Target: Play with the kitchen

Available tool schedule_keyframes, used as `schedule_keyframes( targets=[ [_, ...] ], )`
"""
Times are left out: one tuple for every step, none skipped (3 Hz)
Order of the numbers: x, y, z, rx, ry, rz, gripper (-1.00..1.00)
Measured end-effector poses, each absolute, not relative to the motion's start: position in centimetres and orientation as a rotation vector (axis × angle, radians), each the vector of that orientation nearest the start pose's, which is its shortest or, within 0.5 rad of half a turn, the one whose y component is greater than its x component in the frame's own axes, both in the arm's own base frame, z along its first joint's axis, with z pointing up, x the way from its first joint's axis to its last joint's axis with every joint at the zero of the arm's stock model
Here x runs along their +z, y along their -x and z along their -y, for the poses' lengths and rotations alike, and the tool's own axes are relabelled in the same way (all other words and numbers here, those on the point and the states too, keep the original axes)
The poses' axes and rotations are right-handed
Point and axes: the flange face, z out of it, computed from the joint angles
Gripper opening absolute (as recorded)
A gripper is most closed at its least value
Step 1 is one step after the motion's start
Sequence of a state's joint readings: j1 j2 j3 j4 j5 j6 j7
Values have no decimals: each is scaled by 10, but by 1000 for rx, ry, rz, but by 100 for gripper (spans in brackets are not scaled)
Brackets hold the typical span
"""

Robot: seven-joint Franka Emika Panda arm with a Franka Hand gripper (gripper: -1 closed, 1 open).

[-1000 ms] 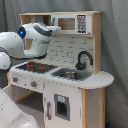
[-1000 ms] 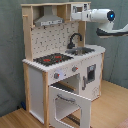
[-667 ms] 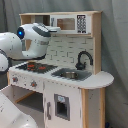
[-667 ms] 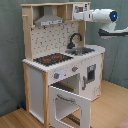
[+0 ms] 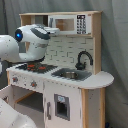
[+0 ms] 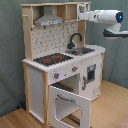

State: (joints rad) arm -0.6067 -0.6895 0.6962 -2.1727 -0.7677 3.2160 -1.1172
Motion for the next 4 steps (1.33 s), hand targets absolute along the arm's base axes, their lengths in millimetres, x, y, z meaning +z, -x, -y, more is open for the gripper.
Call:
schedule_keyframes(
  targets=[
    [710, -381, -220, 667, -653, -1470, -100],
    [710, -377, -218, 670, -662, -1462, -100],
    [710, -377, -218, 671, -663, -1462, 100],
    [733, -348, -239, 706, -612, -1394, 100]
  ],
)
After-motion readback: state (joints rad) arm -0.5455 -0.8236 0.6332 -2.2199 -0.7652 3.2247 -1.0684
